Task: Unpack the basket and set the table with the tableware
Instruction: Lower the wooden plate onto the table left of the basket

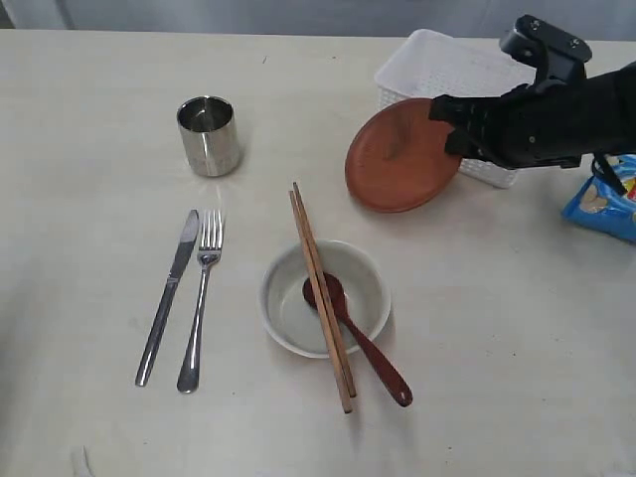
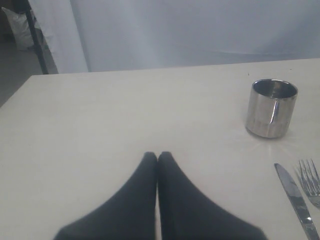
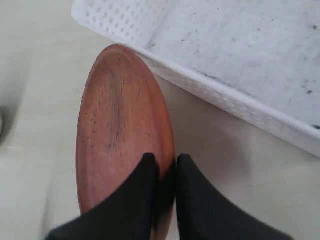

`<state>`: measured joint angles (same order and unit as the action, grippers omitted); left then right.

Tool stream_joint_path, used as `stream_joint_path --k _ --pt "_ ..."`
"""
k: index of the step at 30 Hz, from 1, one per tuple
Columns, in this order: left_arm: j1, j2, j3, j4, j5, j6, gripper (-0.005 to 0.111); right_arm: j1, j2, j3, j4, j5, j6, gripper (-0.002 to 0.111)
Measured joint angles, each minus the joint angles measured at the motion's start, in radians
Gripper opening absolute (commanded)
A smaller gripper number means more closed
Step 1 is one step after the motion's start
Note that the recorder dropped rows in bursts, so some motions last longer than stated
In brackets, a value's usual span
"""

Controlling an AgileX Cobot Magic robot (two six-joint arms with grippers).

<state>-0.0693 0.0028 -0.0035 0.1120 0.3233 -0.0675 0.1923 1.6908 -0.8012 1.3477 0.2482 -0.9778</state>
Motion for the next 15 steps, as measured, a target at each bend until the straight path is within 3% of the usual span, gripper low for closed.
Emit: stream_joint_path --k 7,15 --pt "0.000 0.000 0.000 0.000 0.000 0.000 0.000 0.000 0.000 -0.010 0.002 -0.113 0.000 0.000" --pt "0.000 0.000 0.000 0.000 0.000 0.000 0.000 0.010 0.021 -0.047 0.029 0.007 0.014 0.000"
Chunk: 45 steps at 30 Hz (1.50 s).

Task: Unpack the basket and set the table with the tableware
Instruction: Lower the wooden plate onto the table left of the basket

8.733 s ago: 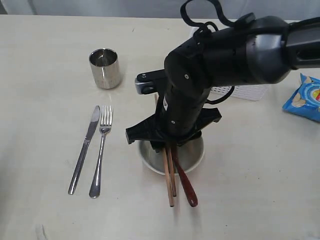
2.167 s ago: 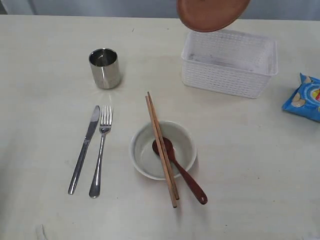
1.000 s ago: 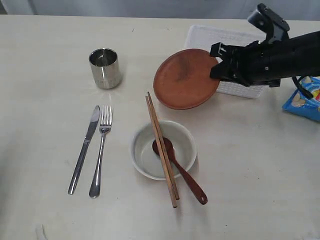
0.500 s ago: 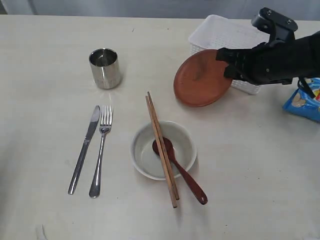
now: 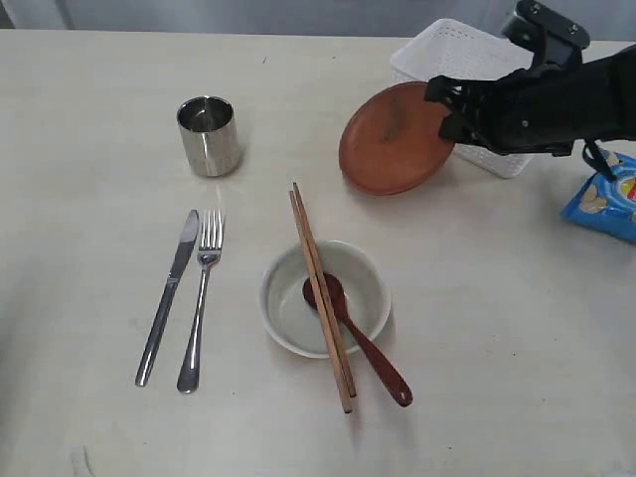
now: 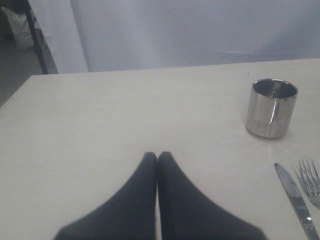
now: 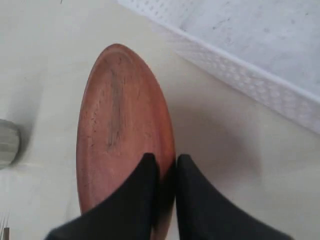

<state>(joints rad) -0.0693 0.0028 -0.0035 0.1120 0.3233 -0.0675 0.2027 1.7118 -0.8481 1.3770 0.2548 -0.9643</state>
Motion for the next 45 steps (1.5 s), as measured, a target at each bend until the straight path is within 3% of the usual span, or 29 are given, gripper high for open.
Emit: stream_joint_path --k 14,26,34,45 --pt "0.000 0.000 0.000 0.000 0.000 0.000 0.000 0.120 0.195 -0.111 0.087 0.040 0.017 0.000" --pt "0.000 0.000 0.000 0.000 0.000 0.000 0.000 0.129 0.227 -0.127 0.101 0.052 0.022 0.000" --pt "0.000 0.000 0.000 0.000 0.000 0.000 0.000 0.129 0.238 -0.127 0.082 0.044 0.019 0.037" --pt "0.000 0.000 0.000 0.000 0.000 0.000 0.000 0.129 0.239 -0.164 -0.007 0.060 0.027 0.037"
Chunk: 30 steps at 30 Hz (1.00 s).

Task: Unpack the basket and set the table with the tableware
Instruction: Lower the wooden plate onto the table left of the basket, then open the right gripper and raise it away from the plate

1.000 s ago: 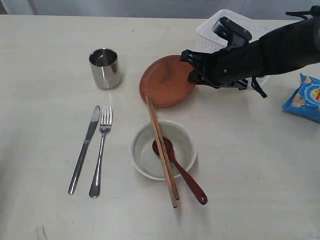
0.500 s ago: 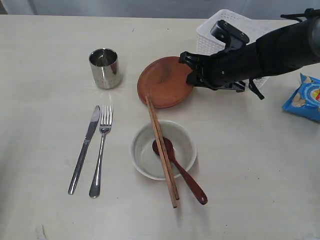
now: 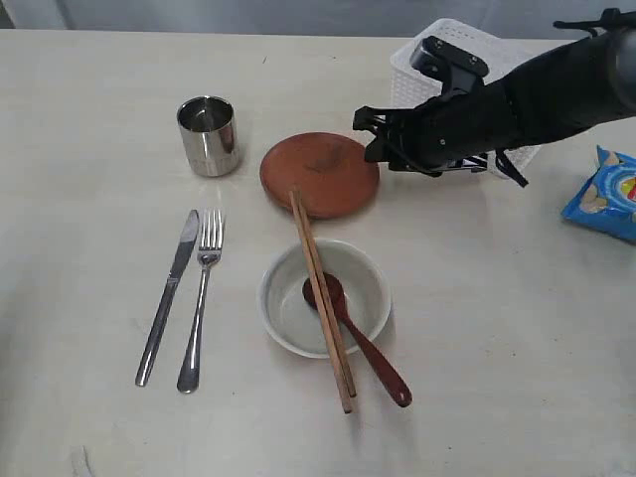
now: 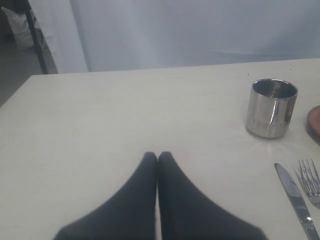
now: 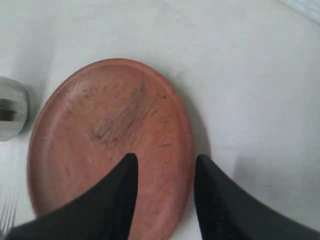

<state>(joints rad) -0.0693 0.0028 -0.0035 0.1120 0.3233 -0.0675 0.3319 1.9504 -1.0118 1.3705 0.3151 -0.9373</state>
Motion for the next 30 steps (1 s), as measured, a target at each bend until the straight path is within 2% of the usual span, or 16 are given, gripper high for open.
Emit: stream_joint_path --k 2,5,9,11,14,20,23,26,27,30 --pt "0.000 0.000 0.000 0.000 0.000 0.000 0.000 0.003 0.000 -0.019 -0.065 0.054 0.055 0.037" --pt "0.000 0.000 0.000 0.000 0.000 0.000 0.000 0.026 0.012 -0.055 -0.280 0.073 0.220 0.037" --pt "0.000 0.000 0.000 0.000 0.000 0.000 0.000 0.059 0.043 -0.182 -0.775 0.143 0.670 0.037" --pt "0.000 0.000 0.000 0.000 0.000 0.000 0.000 0.059 0.048 -0.247 -0.924 0.181 0.824 0.037" --pt "0.000 0.000 0.000 0.000 0.000 0.000 0.000 0.059 0.076 -0.289 -0.987 0.240 0.898 0.037" --pt "0.000 0.000 0.000 0.000 0.000 0.000 0.000 0.059 0.137 -0.294 -0.997 0.268 0.912 0.036" --pt "0.000 0.000 0.000 0.000 0.000 0.000 0.000 0.059 0.139 -0.294 -0.997 0.268 0.912 0.026" --pt "0.000 0.000 0.000 0.000 0.000 0.000 0.000 0.059 0.139 -0.295 -0.997 0.253 0.912 0.003" --pt "0.000 0.000 0.000 0.000 0.000 0.000 0.000 0.059 0.139 -0.295 -0.997 0.249 0.914 0.000" --pt "0.000 0.000 0.000 0.000 0.000 0.000 0.000 0.059 0.139 -0.301 -0.992 0.234 0.914 0.000"
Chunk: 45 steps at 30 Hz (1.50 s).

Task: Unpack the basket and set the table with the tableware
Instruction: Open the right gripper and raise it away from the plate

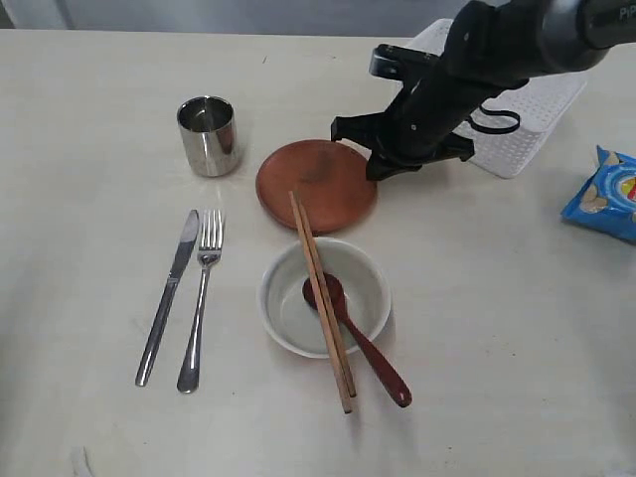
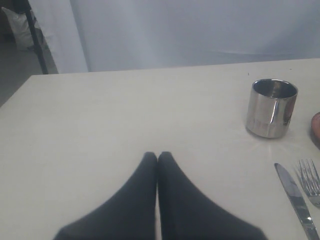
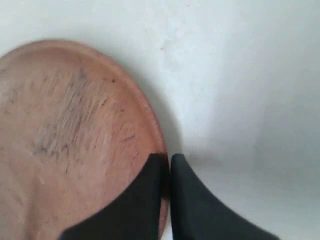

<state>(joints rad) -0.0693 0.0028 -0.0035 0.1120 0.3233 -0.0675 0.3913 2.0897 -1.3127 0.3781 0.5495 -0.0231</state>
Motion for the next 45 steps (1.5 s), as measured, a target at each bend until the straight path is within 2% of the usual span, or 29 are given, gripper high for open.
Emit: stream_joint_path --k 7,15,33,36,40,42,45 --pt "0.000 0.000 0.000 0.000 0.000 0.000 0.000 -0.011 0.000 0.000 -0.004 0.006 -0.009 0.000" --pt "0.000 0.000 0.000 0.000 0.000 0.000 0.000 -0.095 0.000 0.000 -0.010 0.042 -0.008 0.000" --pt "0.000 0.000 0.000 0.000 0.000 0.000 0.000 -0.101 -0.002 0.000 -0.001 0.046 -0.037 0.000" --pt "0.000 0.000 0.000 0.000 0.000 0.000 0.000 -0.101 -0.008 0.000 -0.001 0.048 -0.044 0.013" --pt "0.000 0.000 0.000 0.000 0.000 0.000 0.000 -0.101 -0.033 0.000 -0.001 0.053 -0.050 0.040" --pt "0.000 0.000 0.000 0.000 0.000 0.000 0.000 -0.101 -0.042 0.000 -0.001 0.053 -0.052 0.046" --pt "0.000 0.000 0.000 0.000 0.000 0.000 0.000 -0.101 -0.061 0.000 -0.001 0.056 -0.052 0.044"
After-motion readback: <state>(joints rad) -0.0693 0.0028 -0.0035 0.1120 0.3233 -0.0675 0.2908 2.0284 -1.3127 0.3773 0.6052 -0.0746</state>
